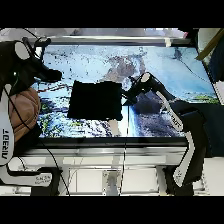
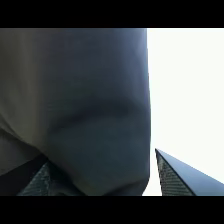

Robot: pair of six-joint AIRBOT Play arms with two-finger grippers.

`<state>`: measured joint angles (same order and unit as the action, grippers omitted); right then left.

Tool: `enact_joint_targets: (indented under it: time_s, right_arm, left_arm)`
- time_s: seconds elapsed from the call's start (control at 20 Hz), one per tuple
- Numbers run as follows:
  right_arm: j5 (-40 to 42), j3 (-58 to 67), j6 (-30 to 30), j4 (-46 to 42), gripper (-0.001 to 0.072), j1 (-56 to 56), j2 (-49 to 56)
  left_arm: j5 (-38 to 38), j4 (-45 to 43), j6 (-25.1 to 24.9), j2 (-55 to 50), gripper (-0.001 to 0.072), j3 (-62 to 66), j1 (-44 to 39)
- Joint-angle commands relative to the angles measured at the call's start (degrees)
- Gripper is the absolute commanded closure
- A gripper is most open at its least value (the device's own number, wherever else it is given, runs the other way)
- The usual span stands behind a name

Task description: Fold the clothes and pants, and hang the long-sleeved shirts on hangers.

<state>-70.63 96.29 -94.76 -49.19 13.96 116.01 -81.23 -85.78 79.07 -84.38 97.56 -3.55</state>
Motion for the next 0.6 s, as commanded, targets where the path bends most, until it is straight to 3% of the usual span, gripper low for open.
enact_joint_targets:
  time_s: [0.0, 0.1, 0.15, 0.35, 0.55]
  right_arm:
    - [1.53, -0.07, 2.95, 4.48, 0.0025, 0.22, 1.57]
    - [2.19, -0.07, 2.93, 5.90, 0.0064, 0.94, 2.84]
    - [3.08, -0.07, 2.95, 5.79, 0.0218, 1.53, 3.08]
    - [8.07, 0.00, 3.93, 5.92, 0.0686, 2.38, 3.06]
    - [3.15, 5.44, 5.81, 2.84, 0.0689, -0.37, 1.66]
  left_arm:
    - [-0.04, 0.55, 0.02, 0.04, 0.0701, 0.00, -0.42]
    - [-0.04, 0.52, 0.00, 0.04, 0.0701, 0.00, -0.52]
    - [-0.04, 0.55, 0.00, 0.04, 0.0701, 0.00, -0.52]
    - [-0.04, 0.55, 0.00, 0.04, 0.0701, 0.00, -0.52]
    - [-0.04, 0.50, -0.04, 0.04, 0.0701, 0.00, -0.52]
